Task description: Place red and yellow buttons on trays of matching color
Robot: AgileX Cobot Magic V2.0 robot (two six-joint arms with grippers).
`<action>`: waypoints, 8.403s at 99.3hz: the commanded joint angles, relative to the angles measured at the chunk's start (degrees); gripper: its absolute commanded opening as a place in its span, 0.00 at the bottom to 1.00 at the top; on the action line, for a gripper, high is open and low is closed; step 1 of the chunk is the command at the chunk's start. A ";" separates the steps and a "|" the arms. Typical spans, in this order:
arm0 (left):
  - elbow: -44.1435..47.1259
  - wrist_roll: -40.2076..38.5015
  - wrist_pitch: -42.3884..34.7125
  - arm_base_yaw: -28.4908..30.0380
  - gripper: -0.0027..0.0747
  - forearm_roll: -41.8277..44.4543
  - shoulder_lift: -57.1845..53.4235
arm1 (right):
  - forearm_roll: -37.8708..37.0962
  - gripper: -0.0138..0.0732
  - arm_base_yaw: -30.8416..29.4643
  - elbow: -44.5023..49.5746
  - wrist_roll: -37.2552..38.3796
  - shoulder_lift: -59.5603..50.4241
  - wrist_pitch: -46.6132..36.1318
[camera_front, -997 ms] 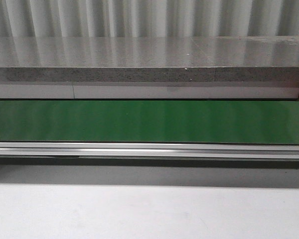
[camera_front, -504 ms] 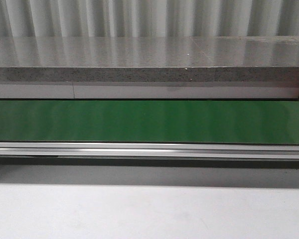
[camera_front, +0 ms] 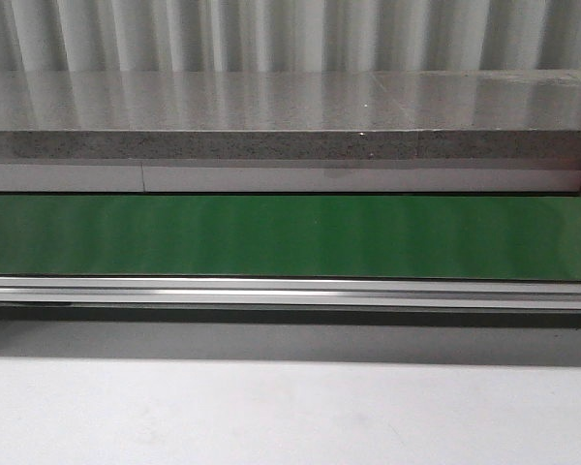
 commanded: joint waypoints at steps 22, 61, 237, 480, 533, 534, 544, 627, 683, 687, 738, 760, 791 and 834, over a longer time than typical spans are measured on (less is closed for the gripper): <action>-1.53 -0.18 -4.08 -0.43 0.01 -0.79 0.16 | 0.38 0.02 0.20 -1.75 -0.68 -0.32 -2.74; -1.53 -0.18 -4.37 -0.33 0.50 -0.79 0.16 | 0.38 0.02 0.20 -1.75 -0.68 -0.33 -2.79; -19.61 -25.70 -23.70 22.49 0.86 0.18 60.14 | 0.38 0.02 0.20 -1.75 -0.68 -0.33 -2.79; -35.73 -1.02 -0.76 25.63 0.77 7.74 65.28 | 0.38 0.02 0.20 -1.75 -0.68 -0.33 -2.79; -37.71 -1.31 -9.28 27.01 0.77 9.09 75.19 | 0.38 0.02 0.20 -1.75 -0.68 -0.33 -2.79; -37.71 -1.31 -9.40 27.01 0.77 9.09 75.19 | 0.38 0.02 0.20 -1.75 -0.68 -0.33 -2.79; -37.71 -1.31 -11.25 27.01 0.77 8.71 75.19 | 0.38 0.02 0.20 -1.75 -0.68 -0.33 -2.79; -37.71 -1.31 -8.61 26.87 0.01 4.43 64.46 | 0.38 0.02 0.20 -1.75 -0.68 -0.33 -2.79; -37.50 -1.11 3.12 7.76 0.48 0.56 62.08 | 0.38 0.02 0.20 -1.75 -0.68 -0.33 -2.79; -37.50 -1.11 3.20 7.66 0.61 0.56 62.08 | 0.38 0.02 0.20 -1.75 -0.68 -0.33 -2.79; -37.61 0.11 2.96 2.56 0.88 0.90 48.50 | 0.38 0.02 0.20 -1.75 -0.68 -0.33 -2.79; -31.19 0.11 0.68 2.41 0.88 0.90 36.74 | 0.38 0.02 0.20 -1.75 -0.68 -0.33 -2.79; -13.98 0.11 -2.68 2.41 0.85 -0.77 17.61 | 0.38 0.02 0.20 -1.75 -0.68 -0.33 -2.79; -4.31 0.11 -2.68 2.41 0.12 -0.77 4.45 | 0.38 0.02 0.20 -1.75 -0.68 -0.33 -2.84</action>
